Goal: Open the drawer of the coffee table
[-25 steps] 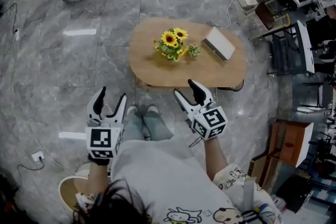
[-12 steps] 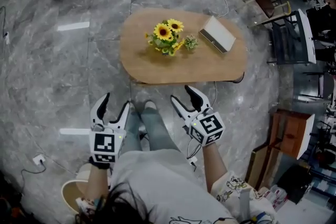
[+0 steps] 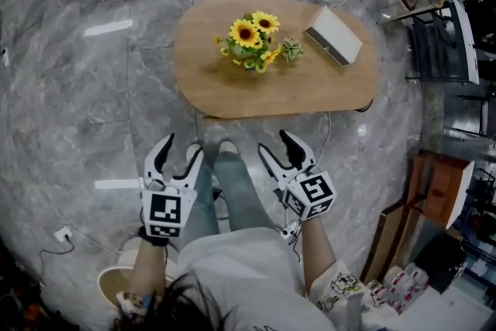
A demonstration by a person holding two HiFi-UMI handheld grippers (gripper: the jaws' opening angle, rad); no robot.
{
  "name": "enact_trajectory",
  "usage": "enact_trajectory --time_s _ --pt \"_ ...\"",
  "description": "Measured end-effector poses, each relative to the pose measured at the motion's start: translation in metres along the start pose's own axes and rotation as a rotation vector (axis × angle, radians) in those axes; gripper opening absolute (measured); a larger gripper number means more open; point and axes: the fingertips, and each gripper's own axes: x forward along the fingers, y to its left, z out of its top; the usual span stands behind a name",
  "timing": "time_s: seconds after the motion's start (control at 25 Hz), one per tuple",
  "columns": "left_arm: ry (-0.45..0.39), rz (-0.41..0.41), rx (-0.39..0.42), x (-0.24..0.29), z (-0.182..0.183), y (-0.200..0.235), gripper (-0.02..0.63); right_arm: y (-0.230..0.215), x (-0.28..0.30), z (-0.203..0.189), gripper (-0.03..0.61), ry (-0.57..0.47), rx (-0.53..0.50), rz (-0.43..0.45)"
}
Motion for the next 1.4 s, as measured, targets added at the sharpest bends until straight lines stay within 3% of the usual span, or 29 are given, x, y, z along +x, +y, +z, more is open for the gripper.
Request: enact_trajectory --time_s 0.32,0.68,1.28,1.4 --pt "0.033 -0.062 0.049 0.053 -0.050 0.000 0.241 -0.003 0.037 -0.045 0.220 0.042 0.000 0.026" --pt "0.133 -0.099 0.120 0.115 -0.131 0.001 0.242 -0.020 0.084 -0.092 0.219 0.088 -0.027 0.053" --pt "0.302 -0.192 0.293 0.205 -0.240 0.006 0.241 -0.030 0.119 -0.162 0.219 0.185 -0.040 0.091" --pt "0.338 -0.227 0.364 0.219 -0.254 0.006 0.241 -0.030 0.121 -0.173 0.219 0.206 -0.050 0.098"
